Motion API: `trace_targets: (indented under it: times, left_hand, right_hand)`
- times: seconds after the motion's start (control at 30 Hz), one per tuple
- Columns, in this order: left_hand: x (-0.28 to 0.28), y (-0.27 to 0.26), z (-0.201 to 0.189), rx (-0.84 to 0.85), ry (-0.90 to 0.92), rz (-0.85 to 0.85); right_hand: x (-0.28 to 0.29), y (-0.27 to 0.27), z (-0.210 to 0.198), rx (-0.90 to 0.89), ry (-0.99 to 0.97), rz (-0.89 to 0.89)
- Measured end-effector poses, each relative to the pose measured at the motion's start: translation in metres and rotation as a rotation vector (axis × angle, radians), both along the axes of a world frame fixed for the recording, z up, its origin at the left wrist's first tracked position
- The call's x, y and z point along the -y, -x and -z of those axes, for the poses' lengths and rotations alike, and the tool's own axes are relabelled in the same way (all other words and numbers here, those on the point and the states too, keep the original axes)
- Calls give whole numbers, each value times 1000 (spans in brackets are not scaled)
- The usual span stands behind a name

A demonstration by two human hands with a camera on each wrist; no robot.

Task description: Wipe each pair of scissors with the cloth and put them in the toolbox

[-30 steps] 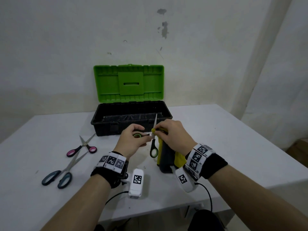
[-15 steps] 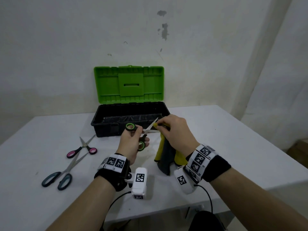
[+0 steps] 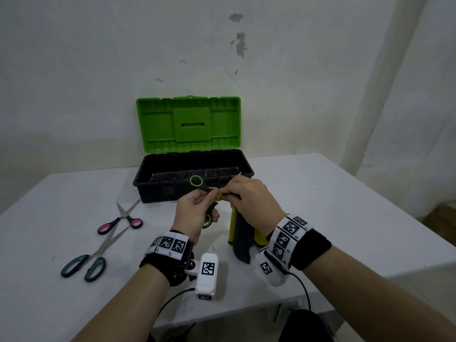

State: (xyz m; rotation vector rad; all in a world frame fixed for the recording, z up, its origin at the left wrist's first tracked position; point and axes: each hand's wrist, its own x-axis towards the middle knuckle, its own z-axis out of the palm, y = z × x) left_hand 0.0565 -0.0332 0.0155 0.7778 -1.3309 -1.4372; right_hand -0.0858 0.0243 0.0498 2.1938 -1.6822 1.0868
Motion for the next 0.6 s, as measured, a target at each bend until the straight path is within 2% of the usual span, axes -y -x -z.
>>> trace_targets:
  times: [0.23, 0.37, 0.43, 0.6]
  left_hand:
    - [5, -1, 0, -14, 13, -19]
    - [6, 5, 1, 18, 16, -29]
    - [5, 7, 2, 27, 22, -37]
    - [4, 1, 5, 89, 34, -50]
  right_hand:
    - [8, 24, -14, 208, 89, 235]
    - [0, 5, -8, 90, 23, 56]
    - [0, 0, -2, 55, -34, 43]
    - [12, 25, -5, 143, -80, 275]
